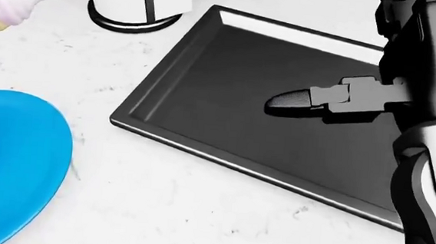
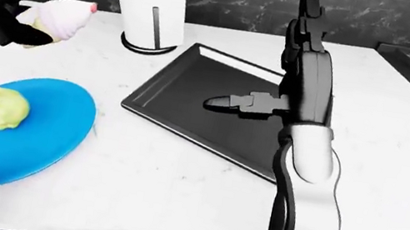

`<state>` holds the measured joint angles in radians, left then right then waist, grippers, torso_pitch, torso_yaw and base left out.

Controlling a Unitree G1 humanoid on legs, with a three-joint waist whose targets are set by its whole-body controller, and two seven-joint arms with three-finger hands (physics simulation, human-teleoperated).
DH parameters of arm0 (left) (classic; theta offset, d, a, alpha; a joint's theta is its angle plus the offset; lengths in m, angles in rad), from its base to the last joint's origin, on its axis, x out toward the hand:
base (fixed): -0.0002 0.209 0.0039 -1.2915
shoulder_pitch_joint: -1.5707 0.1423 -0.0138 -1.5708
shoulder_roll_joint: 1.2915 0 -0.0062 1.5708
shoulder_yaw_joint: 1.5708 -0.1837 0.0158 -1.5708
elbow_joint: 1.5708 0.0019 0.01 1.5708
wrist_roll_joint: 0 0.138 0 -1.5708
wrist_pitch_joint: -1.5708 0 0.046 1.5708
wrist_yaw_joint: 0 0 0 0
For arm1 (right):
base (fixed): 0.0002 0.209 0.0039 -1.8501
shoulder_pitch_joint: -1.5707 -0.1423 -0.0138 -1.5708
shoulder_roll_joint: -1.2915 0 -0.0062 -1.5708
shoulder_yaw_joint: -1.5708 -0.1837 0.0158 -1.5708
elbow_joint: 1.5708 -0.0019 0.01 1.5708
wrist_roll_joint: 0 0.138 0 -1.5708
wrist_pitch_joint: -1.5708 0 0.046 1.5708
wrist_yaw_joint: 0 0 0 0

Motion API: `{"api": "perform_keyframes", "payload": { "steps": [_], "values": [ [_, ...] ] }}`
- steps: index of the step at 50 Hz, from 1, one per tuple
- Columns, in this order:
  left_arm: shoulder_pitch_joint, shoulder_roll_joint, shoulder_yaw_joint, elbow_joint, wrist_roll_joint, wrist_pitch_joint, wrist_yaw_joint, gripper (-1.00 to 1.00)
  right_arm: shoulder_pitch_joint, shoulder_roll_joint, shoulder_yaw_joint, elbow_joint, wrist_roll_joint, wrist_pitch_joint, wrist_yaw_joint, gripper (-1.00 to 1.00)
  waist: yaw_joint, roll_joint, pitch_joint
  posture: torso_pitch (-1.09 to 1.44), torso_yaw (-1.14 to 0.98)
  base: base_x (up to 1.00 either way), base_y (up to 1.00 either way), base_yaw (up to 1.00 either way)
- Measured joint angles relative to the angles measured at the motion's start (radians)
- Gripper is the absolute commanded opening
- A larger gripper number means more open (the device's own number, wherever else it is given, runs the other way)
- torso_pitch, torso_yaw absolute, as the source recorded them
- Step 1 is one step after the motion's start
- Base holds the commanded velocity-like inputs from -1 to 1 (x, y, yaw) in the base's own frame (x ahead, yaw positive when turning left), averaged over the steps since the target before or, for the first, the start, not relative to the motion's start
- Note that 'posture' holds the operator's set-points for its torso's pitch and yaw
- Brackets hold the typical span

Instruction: Move the dessert items from the plate to the tray.

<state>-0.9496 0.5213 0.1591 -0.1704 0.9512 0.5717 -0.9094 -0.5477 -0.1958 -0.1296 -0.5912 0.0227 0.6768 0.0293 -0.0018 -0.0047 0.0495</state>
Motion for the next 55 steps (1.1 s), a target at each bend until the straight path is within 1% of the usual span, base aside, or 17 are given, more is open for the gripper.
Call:
{"api": "perform_keyframes", "payload": {
  "steps": [4,8,12,14,16,26,30,33,34,35,37,41,44,46,47,49,55],
  "values": [
    [0.003,0.001,0.005,0.001,0.002,-0.001,0.005,-1.0,0.0,0.005,-0.004,-0.005,0.001,-0.001,0.0,1.0,0.004,-0.007,-0.004,0.0,0.0,-0.04,0.0,0.0],
    [0.007,-0.001,0.0,0.013,0.002,0.003,0.0,-1.0,-0.002,0.005,-0.001,0.009,0.004,0.014,-0.004,1.0,0.004,0.004,-0.035,0.0,0.0,-0.84,0.0,0.0],
    [0.003,0.002,0.002,-0.004,0.004,0.001,-0.004,-1.0,0.005,0.006,0.0,-0.003,0.004,0.016,-0.006,1.0,0.004,0.013,-0.035,0.0,0.0,-0.8,0.0,0.0],
    [-0.004,0.0,0.002,-0.01,0.006,-0.002,-0.001,-1.0,0.008,0.005,-0.006,-0.01,0.005,0.007,-0.006,1.0,0.003,0.015,-0.021,0.0,0.0,0.0,0.0,0.0],
    [-0.011,-0.004,-0.004,-0.01,0.008,-0.005,0.001,-1.0,0.014,0.002,-0.01,-0.008,0.002,0.001,-0.008,1.0,0.002,0.012,-0.004,0.0,0.0,0.0,0.0,0.0],
    [-0.028,-0.02,-0.014,0.036,0.014,-0.02,0.007,-1.0,0.03,0.009,-0.006,-0.01,0.005,-0.013,-0.005,1.0,0.007,-0.011,0.01,0.0,0.0,-0.01,0.0,0.0],
    [-0.029,-0.025,-0.017,0.053,0.02,-0.017,0.003,-1.0,0.031,0.014,-0.004,0.003,0.015,0.0,-0.011,1.0,0.007,-0.009,-0.025,0.0,0.0,-0.69,0.0,0.0],
    [-0.045,-0.025,-0.017,0.065,0.026,-0.016,0.0,-1.0,0.037,0.017,0.001,0.002,0.022,0.002,-0.012,1.0,0.009,0.002,-0.021,0.0,0.0,-0.44,0.0,0.0],
    [-0.061,-0.026,-0.02,0.077,0.026,-0.02,0.0,-1.0,0.039,0.013,0.003,0.001,0.021,0.001,-0.012,1.0,0.017,-0.01,-0.011,0.0,0.0,0.0,0.0,0.0],
    [-0.082,-0.027,-0.026,0.093,0.025,-0.027,0.003,-1.0,0.038,0.009,0.0,0.0,0.019,0.001,-0.013,1.0,0.025,-0.025,0.001,0.0,0.0,0.0,0.0,0.0],
    [-0.13,-0.037,-0.042,0.132,0.02,-0.047,0.012,-1.0,0.036,0.006,-0.014,-0.005,0.016,-0.001,-0.016,1.0,0.023,-0.03,0.014,0.0,0.0,0.0,0.0,0.0],
    [-0.213,-0.057,-0.068,0.27,-0.008,-0.114,0.061,-1.0,0.032,0.006,-0.019,-0.01,0.012,-0.016,-0.023,1.0,0.007,-0.02,0.001,0.0,0.0,0.0,0.0,0.0],
    [-0.271,-0.064,-0.078,0.418,-0.031,-0.179,0.118,-1.0,0.03,0.005,-0.019,-0.012,0.015,-0.026,-0.022,1.0,-0.006,0.003,-0.002,0.0,0.0,0.0,0.0,0.0],
    [-0.307,-0.071,-0.086,0.499,-0.04,-0.213,0.148,-1.0,0.031,0.004,-0.022,-0.007,0.018,-0.031,-0.022,1.0,-0.015,0.033,-0.004,0.0,0.0,0.0,0.0,0.0],
    [-0.318,-0.073,-0.089,0.527,-0.043,-0.229,0.161,-1.0,0.033,0.009,-0.022,-0.005,0.02,-0.032,-0.022,1.0,-0.015,0.035,-0.001,0.0,0.0,0.0,0.0,0.0],
    [-0.336,-0.084,-0.092,0.586,-0.049,-0.257,0.182,-1.0,0.048,0.011,-0.014,0.002,0.023,-0.029,-0.022,1.0,-0.008,0.018,0.006,0.0,0.0,0.0,0.0,0.0],
    [-0.409,-0.108,-0.114,0.786,-0.058,-0.353,0.238,-1.0,0.053,0.007,-0.013,0.002,0.032,-0.028,-0.018,1.0,0.006,-0.018,0.0,0.0,0.0,0.0,0.0,0.0]
  ]
}}
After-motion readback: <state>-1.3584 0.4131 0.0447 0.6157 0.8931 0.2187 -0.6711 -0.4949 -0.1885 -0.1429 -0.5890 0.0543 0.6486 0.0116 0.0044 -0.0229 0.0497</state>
